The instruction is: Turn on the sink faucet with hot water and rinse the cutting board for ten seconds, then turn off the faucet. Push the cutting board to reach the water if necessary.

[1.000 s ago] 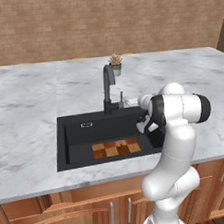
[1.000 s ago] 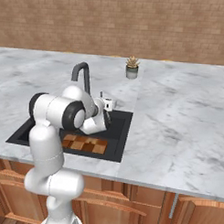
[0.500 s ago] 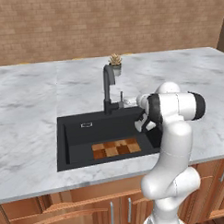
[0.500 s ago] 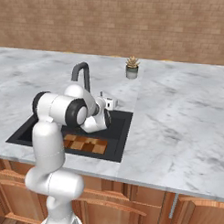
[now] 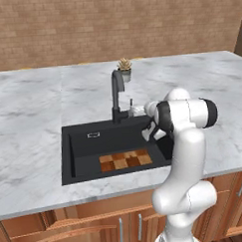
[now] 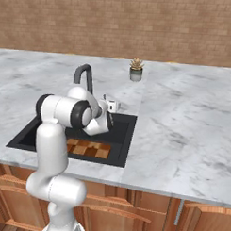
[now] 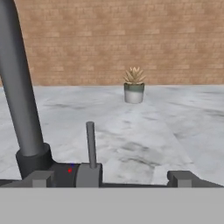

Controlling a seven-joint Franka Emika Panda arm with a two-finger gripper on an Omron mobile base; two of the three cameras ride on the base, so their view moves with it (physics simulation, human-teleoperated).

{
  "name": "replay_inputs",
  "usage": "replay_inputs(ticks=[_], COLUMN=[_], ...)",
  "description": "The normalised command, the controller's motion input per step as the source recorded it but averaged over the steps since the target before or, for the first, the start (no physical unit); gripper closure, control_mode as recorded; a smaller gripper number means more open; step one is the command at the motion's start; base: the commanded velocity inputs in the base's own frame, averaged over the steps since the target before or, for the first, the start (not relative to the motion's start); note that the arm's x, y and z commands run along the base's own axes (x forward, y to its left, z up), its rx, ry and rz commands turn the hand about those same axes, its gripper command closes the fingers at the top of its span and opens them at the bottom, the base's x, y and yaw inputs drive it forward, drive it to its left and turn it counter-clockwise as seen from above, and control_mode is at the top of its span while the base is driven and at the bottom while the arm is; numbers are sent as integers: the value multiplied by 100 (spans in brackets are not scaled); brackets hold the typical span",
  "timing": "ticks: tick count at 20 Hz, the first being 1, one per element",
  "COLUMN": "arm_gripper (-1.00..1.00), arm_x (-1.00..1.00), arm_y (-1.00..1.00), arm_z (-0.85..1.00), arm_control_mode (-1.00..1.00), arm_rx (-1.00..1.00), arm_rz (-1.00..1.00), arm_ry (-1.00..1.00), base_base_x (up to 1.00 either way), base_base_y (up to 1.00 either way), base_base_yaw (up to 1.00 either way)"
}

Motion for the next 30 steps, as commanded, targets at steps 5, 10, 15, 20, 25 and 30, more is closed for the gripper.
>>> replay_inputs(ticks=[5, 10, 15, 20, 25, 30], arm_gripper=[-100, -100, -100, -100, -100, -100], arm_x=[24, 23, 19, 14, 18, 14], arm_y=[8, 4, 5, 1, 6, 7], arm_z=[-7, -8, -5, -2, -9, -10], arm_control_mode=[-100, -100, -100, -100, -100, -100], arm_rx=[0, 0, 0, 0, 0, 0], arm_rz=[0, 0, 0, 0, 0, 0], arm_ry=[0, 0, 0, 0, 0, 0], base_base_x=[0, 0, 0, 0, 0, 0], base_base_y=[0, 0, 0, 0, 0, 0], base_base_yaw=[0, 0, 0, 0, 0, 0])
